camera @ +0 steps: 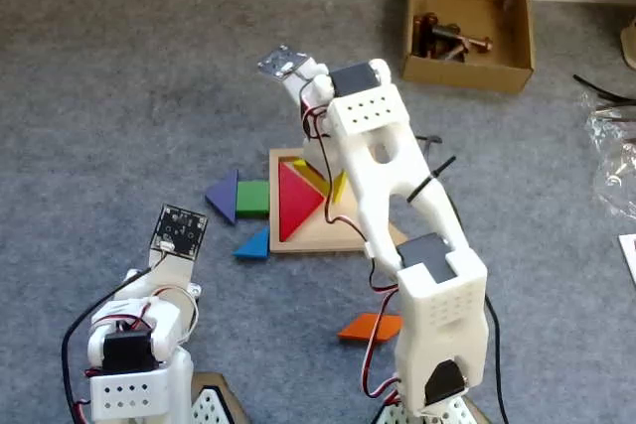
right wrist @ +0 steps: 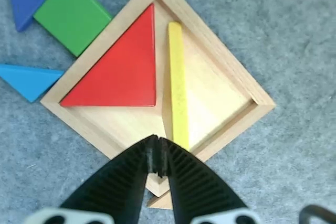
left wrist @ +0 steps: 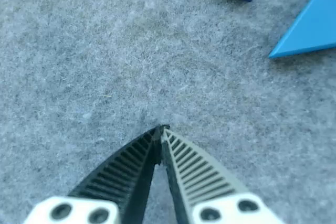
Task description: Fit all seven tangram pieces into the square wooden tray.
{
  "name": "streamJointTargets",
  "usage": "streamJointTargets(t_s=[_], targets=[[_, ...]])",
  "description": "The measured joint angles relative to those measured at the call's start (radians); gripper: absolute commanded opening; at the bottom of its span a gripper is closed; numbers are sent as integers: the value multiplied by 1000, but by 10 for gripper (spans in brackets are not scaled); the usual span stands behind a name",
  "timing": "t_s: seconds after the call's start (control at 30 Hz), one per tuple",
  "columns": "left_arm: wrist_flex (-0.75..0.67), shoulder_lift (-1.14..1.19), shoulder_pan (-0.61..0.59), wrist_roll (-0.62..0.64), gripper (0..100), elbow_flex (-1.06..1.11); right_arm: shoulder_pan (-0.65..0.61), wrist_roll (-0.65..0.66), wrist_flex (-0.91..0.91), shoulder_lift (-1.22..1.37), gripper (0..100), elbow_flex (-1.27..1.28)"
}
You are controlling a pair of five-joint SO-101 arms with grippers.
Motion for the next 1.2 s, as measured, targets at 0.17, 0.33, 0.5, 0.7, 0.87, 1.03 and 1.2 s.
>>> streamJointTargets(t_s=[0.17, 0.33, 0.5, 0.7, 0.87, 1.03, 1.2], targets=[[0, 0, 0, 0, 14, 0, 11, 5, -26, 68, 4, -3], [0, 0, 0, 0, 14, 0, 41, 9, -75, 135, 4, -3], [0, 0, 0, 0, 14, 0, 54, 11, -84, 155, 4, -3], [0, 0, 0, 0, 14, 0, 81, 11, -84, 157, 4, -3], [0, 0, 0, 0, 14, 0, 138, 11, -84, 157, 4, -3], [0, 0, 0, 0, 14, 0, 173, 23, -84, 157, 4, -3], [0, 0, 0, 0, 14, 0, 176, 54, -84, 163, 4, -3]])
